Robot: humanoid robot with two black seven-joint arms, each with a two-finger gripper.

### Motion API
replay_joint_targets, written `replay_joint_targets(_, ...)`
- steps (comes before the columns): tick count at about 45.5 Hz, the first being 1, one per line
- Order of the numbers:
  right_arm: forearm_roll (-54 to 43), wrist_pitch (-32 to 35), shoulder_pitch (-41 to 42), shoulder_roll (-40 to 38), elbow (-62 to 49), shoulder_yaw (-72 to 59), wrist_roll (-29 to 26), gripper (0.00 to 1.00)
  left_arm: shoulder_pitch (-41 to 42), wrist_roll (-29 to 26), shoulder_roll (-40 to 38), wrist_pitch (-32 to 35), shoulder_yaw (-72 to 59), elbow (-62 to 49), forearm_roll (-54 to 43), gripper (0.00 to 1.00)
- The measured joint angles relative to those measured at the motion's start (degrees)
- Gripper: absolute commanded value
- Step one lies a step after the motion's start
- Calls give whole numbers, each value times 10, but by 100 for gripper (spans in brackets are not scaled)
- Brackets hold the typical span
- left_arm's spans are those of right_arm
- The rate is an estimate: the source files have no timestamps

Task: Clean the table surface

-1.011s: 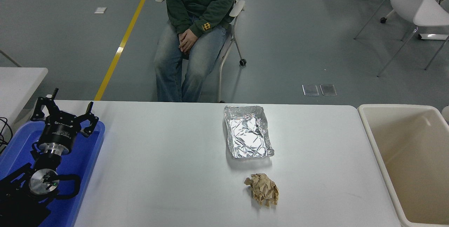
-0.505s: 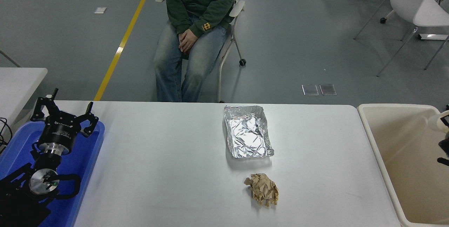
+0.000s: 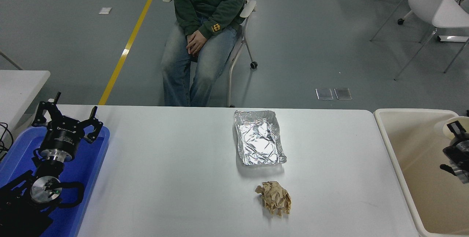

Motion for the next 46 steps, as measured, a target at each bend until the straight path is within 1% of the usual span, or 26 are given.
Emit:
replay_joint_targets(2, 1, 0, 0, 1, 0, 0, 0, 23, 0, 0, 0, 0, 0, 0, 0, 100)
replay_joint_targets(3, 2, 0, 0, 2, 0, 0, 0, 30, 0, 0, 0, 0, 0, 0, 0, 100)
replay_joint_targets(5, 2, -1, 0, 2, 0, 0, 0, 49, 0, 0, 0, 0, 0, 0, 0, 100)
replay_joint_targets(8, 3, -1, 0, 3, 1, 0, -1, 74, 0, 0, 0, 0, 0, 0, 0, 100)
replay_joint_targets(9, 3, -1, 0, 4, 1, 0, -1, 79, 0, 0, 0, 0, 0, 0, 0, 100)
replay_joint_targets(11, 4, -1, -1, 4, 1, 0, -1, 86, 0, 0, 0, 0, 0, 0, 0, 100)
replay_joint_targets(12, 4, -1, -1, 4, 1, 1, -1, 91, 0, 0, 0, 0, 0, 0, 0, 100)
replay_joint_targets(13, 4, -1, -1, 4, 2, 1, -1, 99, 0, 0, 0, 0, 0, 0, 0, 100)
replay_joint_targets(14, 4, -1, -1, 4, 2, 1, -1, 100, 0, 0, 0, 0, 0, 0, 0, 100)
replay_joint_targets(46, 6, 6, 8, 4, 4, 4, -1, 100, 0, 0, 0, 0, 0, 0, 0, 100)
